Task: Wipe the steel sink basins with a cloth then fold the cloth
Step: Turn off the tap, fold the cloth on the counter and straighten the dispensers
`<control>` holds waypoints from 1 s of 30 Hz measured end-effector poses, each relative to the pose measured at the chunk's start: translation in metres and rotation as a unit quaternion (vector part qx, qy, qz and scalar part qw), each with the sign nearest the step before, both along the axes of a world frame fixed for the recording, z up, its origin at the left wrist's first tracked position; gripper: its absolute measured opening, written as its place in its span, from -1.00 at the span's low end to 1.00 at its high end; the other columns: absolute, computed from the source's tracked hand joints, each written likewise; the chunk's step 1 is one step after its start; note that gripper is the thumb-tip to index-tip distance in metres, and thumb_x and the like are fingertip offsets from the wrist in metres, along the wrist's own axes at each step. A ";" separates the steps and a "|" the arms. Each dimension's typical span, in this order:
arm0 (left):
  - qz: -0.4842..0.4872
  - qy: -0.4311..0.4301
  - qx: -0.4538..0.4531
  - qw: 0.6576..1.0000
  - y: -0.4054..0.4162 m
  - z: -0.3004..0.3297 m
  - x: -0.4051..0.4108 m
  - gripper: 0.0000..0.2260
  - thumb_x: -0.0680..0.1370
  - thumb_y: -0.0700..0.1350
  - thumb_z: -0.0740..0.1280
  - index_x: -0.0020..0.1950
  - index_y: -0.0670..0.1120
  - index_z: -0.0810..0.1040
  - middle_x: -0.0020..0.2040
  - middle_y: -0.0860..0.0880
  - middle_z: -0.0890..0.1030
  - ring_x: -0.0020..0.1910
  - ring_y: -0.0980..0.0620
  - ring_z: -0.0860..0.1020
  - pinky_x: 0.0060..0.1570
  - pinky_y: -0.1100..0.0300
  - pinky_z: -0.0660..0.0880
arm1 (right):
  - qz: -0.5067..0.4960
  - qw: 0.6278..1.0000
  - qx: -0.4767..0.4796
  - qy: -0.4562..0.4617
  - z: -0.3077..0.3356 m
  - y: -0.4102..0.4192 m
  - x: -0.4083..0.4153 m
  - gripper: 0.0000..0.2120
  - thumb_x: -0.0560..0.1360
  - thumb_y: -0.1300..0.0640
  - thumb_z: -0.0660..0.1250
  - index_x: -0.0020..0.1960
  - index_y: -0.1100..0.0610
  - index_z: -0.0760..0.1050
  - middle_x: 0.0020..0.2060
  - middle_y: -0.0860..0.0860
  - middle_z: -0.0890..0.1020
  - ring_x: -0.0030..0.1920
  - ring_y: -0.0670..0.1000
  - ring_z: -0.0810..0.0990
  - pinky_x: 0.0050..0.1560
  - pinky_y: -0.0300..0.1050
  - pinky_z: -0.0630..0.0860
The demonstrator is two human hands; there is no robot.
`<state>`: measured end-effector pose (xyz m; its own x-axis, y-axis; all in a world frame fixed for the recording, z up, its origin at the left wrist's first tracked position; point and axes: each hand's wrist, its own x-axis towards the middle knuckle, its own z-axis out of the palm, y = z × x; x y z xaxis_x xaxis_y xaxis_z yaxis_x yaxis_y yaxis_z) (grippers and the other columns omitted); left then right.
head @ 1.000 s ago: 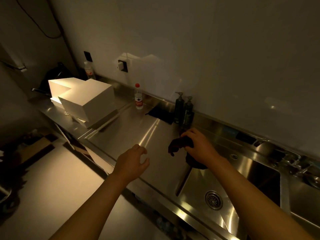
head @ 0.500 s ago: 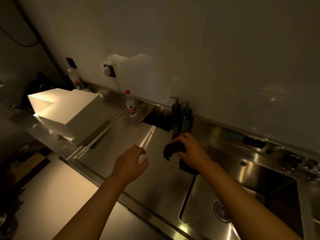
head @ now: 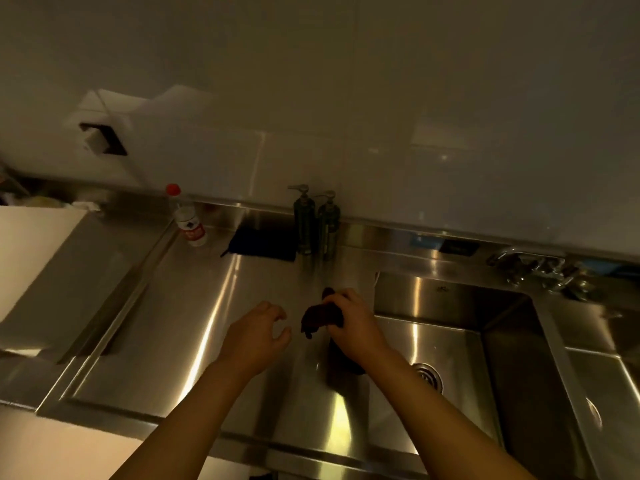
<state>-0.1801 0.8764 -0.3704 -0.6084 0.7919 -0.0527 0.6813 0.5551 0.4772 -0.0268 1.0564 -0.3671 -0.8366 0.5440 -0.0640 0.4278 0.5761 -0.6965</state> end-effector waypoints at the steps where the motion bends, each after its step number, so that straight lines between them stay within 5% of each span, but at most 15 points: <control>1: -0.008 -0.009 -0.003 1.000 -0.003 -0.004 -0.009 -0.71 0.59 0.12 0.36 0.28 0.08 0.58 0.17 0.16 0.54 -0.03 0.14 0.55 -0.08 0.19 0.46 | -0.016 1.000 -0.004 -0.004 -0.004 -0.007 -0.004 -0.54 0.46 0.25 0.41 0.35 0.08 0.54 0.27 0.02 0.45 0.28 0.07 0.48 0.31 0.02 0.48; 9: -0.094 -0.046 -0.030 0.994 -0.018 -0.036 -0.065 -0.70 0.59 0.14 0.34 0.29 0.09 0.56 0.18 0.15 0.53 -0.08 0.14 0.51 -0.13 0.20 0.38 | -0.143 0.988 -0.041 -0.026 -0.039 -0.063 -0.025 -0.53 0.44 0.17 0.43 0.34 0.01 0.51 0.25 -0.09 0.40 0.25 0.02 0.49 0.32 -0.10 0.48; 16: -0.133 -0.078 -0.044 0.987 -0.018 -0.055 -0.063 -0.75 0.61 0.09 0.33 0.24 0.04 0.58 0.15 0.08 0.54 -0.05 0.06 0.54 -0.13 0.17 0.39 | -0.196 0.971 -0.117 -0.066 -0.068 -0.082 -0.010 -0.19 0.44 0.03 0.54 0.58 -0.06 0.23 0.48 -0.02 0.28 0.41 0.02 0.39 0.43 -0.07 0.39; 21: -0.133 -0.113 -0.043 0.984 -0.010 -0.066 -0.053 -0.73 0.60 0.08 0.34 0.26 0.04 0.56 0.14 0.09 0.51 0.04 0.02 0.57 -0.10 0.16 0.40 | -0.218 0.967 -0.100 -0.083 -0.074 -0.065 0.009 -0.32 0.47 0.09 0.51 0.53 0.02 0.33 0.45 0.04 0.36 0.40 0.07 0.44 0.29 -0.20 0.36; 30: -0.207 -0.080 -0.113 0.968 0.019 -0.099 -0.030 -0.43 0.54 -0.04 0.38 0.55 0.10 0.36 0.53 0.02 0.31 0.42 -0.11 0.35 0.28 -0.03 0.49 | -0.128 0.982 -0.097 -0.095 -0.104 -0.055 0.009 -0.46 0.59 0.13 0.32 0.55 -0.01 0.31 0.40 0.03 0.41 0.36 0.06 0.44 0.31 -0.21 0.29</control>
<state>-0.2097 0.8956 -0.4692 -0.2101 0.9237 -0.3205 0.7952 0.3521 0.4937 -0.0175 1.0017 -0.4715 -0.6372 0.6970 -0.3289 0.6744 0.2976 -0.6757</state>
